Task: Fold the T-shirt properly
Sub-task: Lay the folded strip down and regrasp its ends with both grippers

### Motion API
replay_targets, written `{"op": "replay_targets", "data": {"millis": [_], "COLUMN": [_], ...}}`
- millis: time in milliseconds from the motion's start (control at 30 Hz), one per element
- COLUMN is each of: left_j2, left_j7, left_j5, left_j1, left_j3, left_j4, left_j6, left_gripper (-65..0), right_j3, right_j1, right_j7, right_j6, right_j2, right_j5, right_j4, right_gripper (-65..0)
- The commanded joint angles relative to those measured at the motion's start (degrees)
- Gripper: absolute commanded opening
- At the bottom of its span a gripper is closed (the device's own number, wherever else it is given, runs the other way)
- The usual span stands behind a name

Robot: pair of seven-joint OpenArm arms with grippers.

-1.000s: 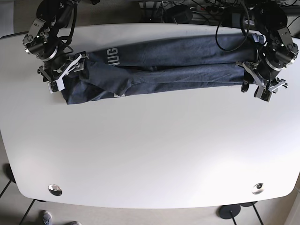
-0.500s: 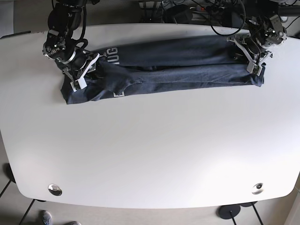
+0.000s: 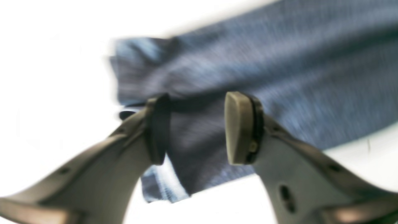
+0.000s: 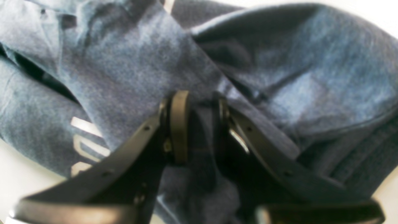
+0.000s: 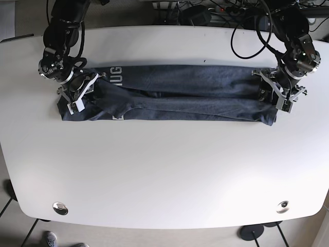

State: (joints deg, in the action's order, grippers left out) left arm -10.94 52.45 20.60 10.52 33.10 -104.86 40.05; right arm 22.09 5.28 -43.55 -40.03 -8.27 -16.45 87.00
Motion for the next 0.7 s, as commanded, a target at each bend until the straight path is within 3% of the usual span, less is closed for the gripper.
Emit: {"op": "replay_targets", "data": {"millis": [33, 133, 233, 433, 700], "left_j2": [-0.4, -0.4, -1.9, -4.1, -3.7], "left_j7": [1.9, 6.2, 6.3, 6.1, 6.4], "left_j5": [0.4, 0.3, 0.3, 0.5, 0.5], "left_j1": [-2.0, -8.3, -12.3, -15.2, -14.9], "left_j3": [1.9, 8.6, 11.7, 11.7, 8.9], "left_j4": [-0.2, 5.8, 13.4, 26.7, 29.8], "left_j6": [-0.1, -0.1, -0.1, -0.1, -0.1], "left_gripper": [-23.6, -22.5, -22.4, -22.4, -22.8], "right_j3": [0.4, 0.5, 0.3, 0.2, 0.4], "right_j1": [-0.4, 0.0, 0.0, -0.1, -0.1], "right_j7": [1.0, 1.0, 1.0, 1.0, 1.0], "right_j6": [0.03, 0.03, 0.03, 0.03, 0.03], "right_j2": [-0.7, -0.7, -0.7, -0.6, 0.4], "right_j5": [-0.5, -0.5, -0.5, -0.5, -0.5], "right_j4": [1.1, 1.1, 1.1, 1.1, 1.1], "right_gripper": [-52.6, -52.6, -52.6, -52.8, -52.8]}}
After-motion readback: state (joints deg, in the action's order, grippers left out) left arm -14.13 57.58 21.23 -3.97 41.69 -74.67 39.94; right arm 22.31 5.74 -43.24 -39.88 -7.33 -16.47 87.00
